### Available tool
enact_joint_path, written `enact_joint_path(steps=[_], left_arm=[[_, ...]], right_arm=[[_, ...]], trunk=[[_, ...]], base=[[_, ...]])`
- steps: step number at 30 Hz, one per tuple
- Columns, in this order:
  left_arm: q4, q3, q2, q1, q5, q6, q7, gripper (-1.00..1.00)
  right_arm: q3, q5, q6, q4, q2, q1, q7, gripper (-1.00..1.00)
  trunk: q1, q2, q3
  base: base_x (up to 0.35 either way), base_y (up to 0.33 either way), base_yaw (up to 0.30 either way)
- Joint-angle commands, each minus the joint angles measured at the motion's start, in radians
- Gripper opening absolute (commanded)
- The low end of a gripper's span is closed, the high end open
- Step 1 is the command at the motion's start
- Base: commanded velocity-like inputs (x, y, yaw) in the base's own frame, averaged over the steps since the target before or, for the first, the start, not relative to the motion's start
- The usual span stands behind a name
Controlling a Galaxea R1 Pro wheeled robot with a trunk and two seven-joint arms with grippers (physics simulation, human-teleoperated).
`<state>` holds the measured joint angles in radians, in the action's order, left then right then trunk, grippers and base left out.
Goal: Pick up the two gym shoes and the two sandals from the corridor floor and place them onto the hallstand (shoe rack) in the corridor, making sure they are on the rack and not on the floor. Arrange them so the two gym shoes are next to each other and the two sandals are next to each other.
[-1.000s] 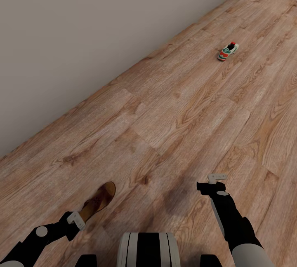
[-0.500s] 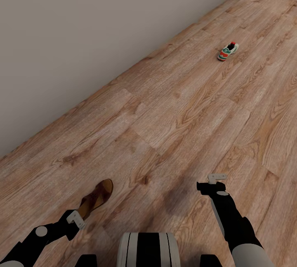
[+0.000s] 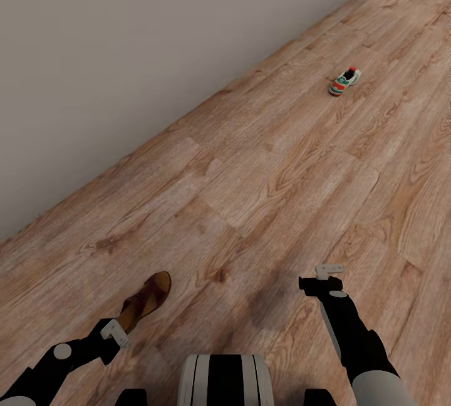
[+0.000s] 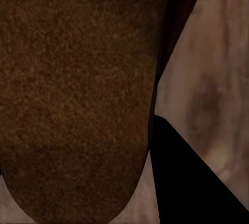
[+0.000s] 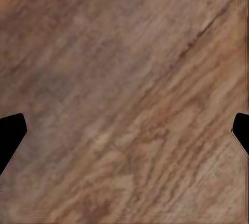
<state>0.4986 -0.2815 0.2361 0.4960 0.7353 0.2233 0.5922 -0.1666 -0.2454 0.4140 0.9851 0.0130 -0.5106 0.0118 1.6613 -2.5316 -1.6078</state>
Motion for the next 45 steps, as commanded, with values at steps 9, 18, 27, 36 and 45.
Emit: enact_joint_path(steps=[9, 18, 27, 36, 45], left_arm=[[-0.003, -0.012, 0.005, 0.0, 0.011, 0.008, 0.003, -1.0], [-0.004, -0.012, 0.006, -0.006, -0.017, 0.008, 0.003, -1.0], [-0.017, -0.179, 0.0, -0.011, -0.072, 0.008, 0.003, -1.0], [-0.094, -0.456, -0.009, -0.012, -0.079, 0.023, -0.082, -1.0], [-0.194, -0.518, -0.009, -0.015, -0.078, 0.094, -0.165, -1.0]], right_arm=[[-0.001, -0.005, 0.003, 0.001, 0.001, 0.001, -0.003, 1.0], [-0.001, -0.006, 0.002, 0.001, 0.001, 0.001, -0.004, 1.0], [-0.001, -0.006, -0.026, 0.002, 0.001, 0.001, -0.002, 1.0], [-0.003, -0.015, -0.087, -0.013, -0.009, 0.002, 0.002, 1.0], [-0.004, -0.017, -0.237, -0.049, -0.009, 0.084, 0.007, 1.0]], trunk=[[-0.004, 0.002, 0.034], [-0.008, 0.004, 0.069], [-0.012, 0.006, 0.104], [-0.016, 0.008, 0.148], [-0.02, 0.01, 0.193]], base=[[0.0, 0.0, 0.0], [0.0, 0.0, 0.0], [0.0, 0.0, 0.0], [0.0, 0.0, -0.2], [0.0, 0.0, -0.223]])
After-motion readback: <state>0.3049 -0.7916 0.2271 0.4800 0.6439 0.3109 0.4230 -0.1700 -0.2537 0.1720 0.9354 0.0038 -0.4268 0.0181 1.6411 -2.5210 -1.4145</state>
